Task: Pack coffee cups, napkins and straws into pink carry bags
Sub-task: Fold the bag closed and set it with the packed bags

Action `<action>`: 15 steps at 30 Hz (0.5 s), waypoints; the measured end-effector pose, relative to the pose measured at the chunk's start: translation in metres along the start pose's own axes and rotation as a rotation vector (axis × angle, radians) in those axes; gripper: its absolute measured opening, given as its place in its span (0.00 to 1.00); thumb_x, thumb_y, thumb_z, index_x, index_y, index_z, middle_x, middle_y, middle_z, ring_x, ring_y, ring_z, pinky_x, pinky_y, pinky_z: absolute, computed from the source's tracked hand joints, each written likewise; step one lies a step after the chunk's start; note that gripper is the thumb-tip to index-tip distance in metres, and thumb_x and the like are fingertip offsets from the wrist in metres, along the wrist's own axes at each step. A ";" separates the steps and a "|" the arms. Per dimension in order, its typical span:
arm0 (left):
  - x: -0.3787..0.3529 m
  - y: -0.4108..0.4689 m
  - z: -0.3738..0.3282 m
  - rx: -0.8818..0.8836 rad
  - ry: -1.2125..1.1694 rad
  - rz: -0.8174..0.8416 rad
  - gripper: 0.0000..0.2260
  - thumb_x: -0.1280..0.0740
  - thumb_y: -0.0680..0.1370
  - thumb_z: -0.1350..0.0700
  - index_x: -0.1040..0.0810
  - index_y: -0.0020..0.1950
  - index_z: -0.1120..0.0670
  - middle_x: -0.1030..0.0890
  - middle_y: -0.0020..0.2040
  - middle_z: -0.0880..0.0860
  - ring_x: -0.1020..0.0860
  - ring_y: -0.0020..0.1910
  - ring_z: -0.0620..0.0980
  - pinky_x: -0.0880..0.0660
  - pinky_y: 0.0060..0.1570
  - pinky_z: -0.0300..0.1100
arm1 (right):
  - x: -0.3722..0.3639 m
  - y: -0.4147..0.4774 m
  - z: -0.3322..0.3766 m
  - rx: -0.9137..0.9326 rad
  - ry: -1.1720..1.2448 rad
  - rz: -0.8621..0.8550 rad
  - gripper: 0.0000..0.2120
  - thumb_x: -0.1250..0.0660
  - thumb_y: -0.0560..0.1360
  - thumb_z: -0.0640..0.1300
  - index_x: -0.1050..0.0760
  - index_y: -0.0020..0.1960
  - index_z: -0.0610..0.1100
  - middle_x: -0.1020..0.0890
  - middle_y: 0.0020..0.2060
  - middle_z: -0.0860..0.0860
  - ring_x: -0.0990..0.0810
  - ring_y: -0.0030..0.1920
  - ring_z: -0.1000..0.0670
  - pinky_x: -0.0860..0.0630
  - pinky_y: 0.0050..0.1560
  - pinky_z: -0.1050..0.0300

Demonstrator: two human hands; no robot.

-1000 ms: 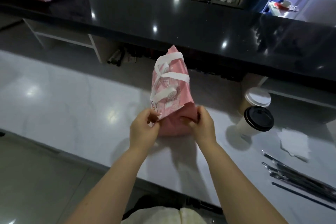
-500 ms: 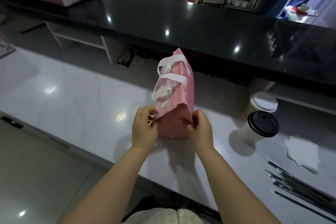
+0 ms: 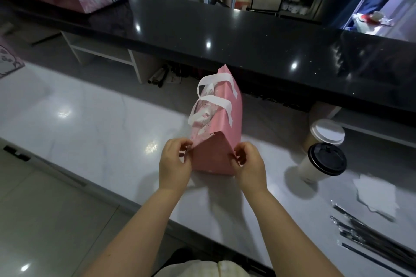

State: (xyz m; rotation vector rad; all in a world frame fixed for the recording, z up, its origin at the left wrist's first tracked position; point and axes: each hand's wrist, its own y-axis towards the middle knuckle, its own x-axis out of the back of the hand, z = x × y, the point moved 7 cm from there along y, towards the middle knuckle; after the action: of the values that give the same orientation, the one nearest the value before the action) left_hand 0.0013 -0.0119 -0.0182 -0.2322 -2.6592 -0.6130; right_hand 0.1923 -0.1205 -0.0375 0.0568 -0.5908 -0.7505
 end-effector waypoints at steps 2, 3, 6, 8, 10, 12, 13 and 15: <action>-0.001 -0.005 0.017 0.135 -0.050 0.029 0.15 0.31 0.74 0.67 0.23 0.44 0.45 0.21 0.44 0.45 0.22 0.42 0.41 0.24 0.42 0.34 | -0.004 -0.005 -0.011 -0.044 -0.027 0.017 0.14 0.31 0.71 0.35 0.31 0.40 0.53 0.26 0.38 0.57 0.27 0.38 0.55 0.28 0.37 0.58; -0.002 -0.005 0.020 0.148 -0.052 0.030 0.15 0.30 0.74 0.66 0.24 0.43 0.45 0.21 0.43 0.44 0.22 0.41 0.41 0.24 0.41 0.33 | -0.005 -0.005 -0.013 -0.045 -0.032 0.010 0.14 0.32 0.71 0.35 0.32 0.40 0.52 0.26 0.37 0.57 0.27 0.38 0.54 0.29 0.37 0.58; -0.006 -0.003 0.016 0.122 -0.054 0.030 0.12 0.28 0.71 0.65 0.23 0.40 0.48 0.21 0.39 0.44 0.22 0.38 0.43 0.25 0.38 0.33 | -0.004 0.003 -0.013 -0.083 -0.001 -0.054 0.13 0.32 0.71 0.35 0.30 0.39 0.51 0.25 0.36 0.55 0.27 0.38 0.55 0.31 0.37 0.62; -0.016 -0.010 0.005 0.046 -0.082 0.073 0.13 0.27 0.69 0.66 0.23 0.41 0.47 0.22 0.40 0.44 0.22 0.39 0.43 0.23 0.40 0.35 | 0.005 0.013 -0.020 -0.157 0.052 -0.123 0.12 0.32 0.72 0.35 0.28 0.39 0.52 0.22 0.38 0.53 0.24 0.39 0.55 0.30 0.39 0.62; -0.031 -0.022 -0.009 -0.021 -0.140 0.153 0.15 0.25 0.69 0.64 0.22 0.44 0.44 0.21 0.42 0.42 0.21 0.42 0.42 0.23 0.43 0.34 | 0.016 0.021 -0.029 -0.237 0.113 -0.169 0.11 0.34 0.75 0.36 0.25 0.43 0.52 0.19 0.42 0.51 0.21 0.44 0.51 0.27 0.43 0.61; -0.047 -0.031 -0.022 -0.089 -0.186 0.250 0.15 0.23 0.69 0.58 0.21 0.51 0.43 0.21 0.47 0.38 0.22 0.47 0.40 0.25 0.47 0.31 | 0.023 0.026 -0.034 -0.281 0.169 -0.167 0.10 0.37 0.78 0.37 0.22 0.54 0.49 0.19 0.52 0.50 0.21 0.54 0.49 0.25 0.53 0.59; -0.053 -0.031 -0.025 -0.124 -0.185 0.280 0.16 0.23 0.69 0.56 0.20 0.53 0.43 0.21 0.50 0.36 0.22 0.50 0.39 0.26 0.50 0.30 | 0.026 0.027 -0.033 -0.291 0.205 -0.164 0.12 0.38 0.80 0.38 0.24 0.61 0.47 0.21 0.58 0.51 0.23 0.59 0.51 0.26 0.58 0.58; -0.052 -0.024 -0.023 -0.134 -0.190 0.261 0.15 0.23 0.70 0.55 0.20 0.55 0.46 0.22 0.53 0.38 0.23 0.54 0.39 0.27 0.54 0.31 | 0.036 0.025 -0.025 -0.265 0.276 -0.217 0.16 0.39 0.81 0.42 0.29 0.67 0.50 0.24 0.63 0.56 0.26 0.62 0.57 0.29 0.60 0.62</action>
State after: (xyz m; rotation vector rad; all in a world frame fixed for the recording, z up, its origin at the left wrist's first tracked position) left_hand 0.0506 -0.0475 -0.0301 -0.6957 -2.7028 -0.7137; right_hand 0.2416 -0.1297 -0.0345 -0.0211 -0.2200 -1.0075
